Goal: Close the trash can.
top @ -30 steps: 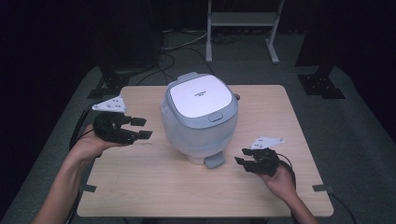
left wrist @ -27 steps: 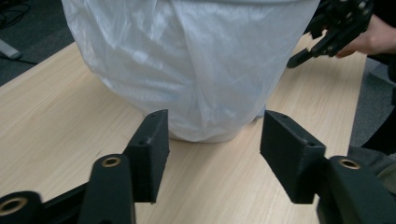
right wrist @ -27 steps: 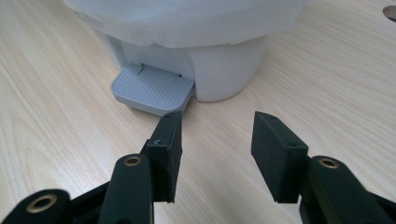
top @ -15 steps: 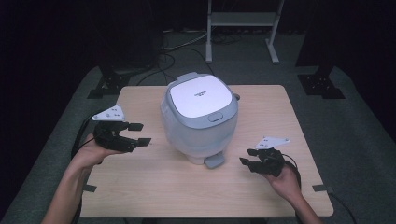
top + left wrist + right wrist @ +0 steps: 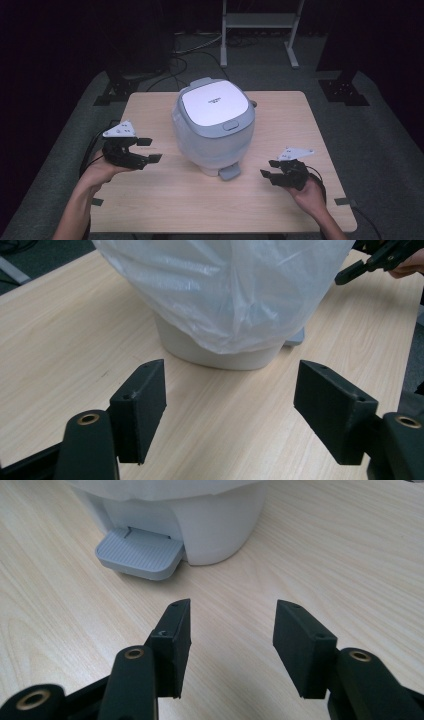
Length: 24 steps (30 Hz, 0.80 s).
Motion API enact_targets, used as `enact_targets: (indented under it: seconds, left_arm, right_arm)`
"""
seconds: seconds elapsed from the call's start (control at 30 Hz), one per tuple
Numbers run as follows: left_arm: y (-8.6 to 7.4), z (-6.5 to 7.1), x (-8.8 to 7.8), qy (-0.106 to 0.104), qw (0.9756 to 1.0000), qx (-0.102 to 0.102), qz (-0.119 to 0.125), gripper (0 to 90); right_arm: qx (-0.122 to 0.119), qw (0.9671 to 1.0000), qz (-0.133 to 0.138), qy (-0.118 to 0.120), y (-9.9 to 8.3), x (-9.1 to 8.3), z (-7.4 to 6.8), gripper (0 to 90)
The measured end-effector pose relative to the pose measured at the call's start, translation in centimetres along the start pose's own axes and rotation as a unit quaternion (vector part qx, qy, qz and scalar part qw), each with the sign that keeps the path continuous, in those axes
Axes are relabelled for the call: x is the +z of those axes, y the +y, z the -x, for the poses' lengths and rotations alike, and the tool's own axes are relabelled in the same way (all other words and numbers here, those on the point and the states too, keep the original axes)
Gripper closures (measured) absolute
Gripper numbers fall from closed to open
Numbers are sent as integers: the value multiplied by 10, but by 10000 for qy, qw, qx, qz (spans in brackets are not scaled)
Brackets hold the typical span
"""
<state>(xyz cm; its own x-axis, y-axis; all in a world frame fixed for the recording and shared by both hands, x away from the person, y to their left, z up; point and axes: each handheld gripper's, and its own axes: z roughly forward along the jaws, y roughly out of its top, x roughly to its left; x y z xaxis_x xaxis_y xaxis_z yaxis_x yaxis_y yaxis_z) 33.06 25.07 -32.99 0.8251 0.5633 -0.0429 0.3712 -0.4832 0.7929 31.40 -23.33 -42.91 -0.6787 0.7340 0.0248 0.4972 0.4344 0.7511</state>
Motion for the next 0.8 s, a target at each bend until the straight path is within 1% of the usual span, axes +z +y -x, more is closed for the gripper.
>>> enact_targets:
  seconds: [0.07, 0.13, 0.33, 0.47, 0.53, 0.8]
  left_arm:
    - [-3, 0, 1, 18, 10000, -29, 7, 282]
    - [-7, 0, 2, 76, 10000, -1, -15, 281]
    - [-15, 0, 5, 130, 9999, 21, -55, 269]
    - [-23, 0, 8, 161, 9998, -39, -55, 267]
    - [-25, 0, 9, 142, 9999, -53, -75, 262]
    - [-34, 2, 14, 190, 9997, -47, -130, 248]
  right_arm:
    - [28, 10000, 2, -5, -1, -1, 1, 477]
    - [21, 10000, -12, -28, -3, -1, 2, 475]
    - [66, 10000, -31, -41, -6, -3, 4, 467]
    - [69, 9999, -49, -70, -8, -5, 5, 460]
    - [71, 9999, -54, -90, -9, -6, 6, 455]
    - [123, 9998, -47, -151, -16, -10, 10, 441]
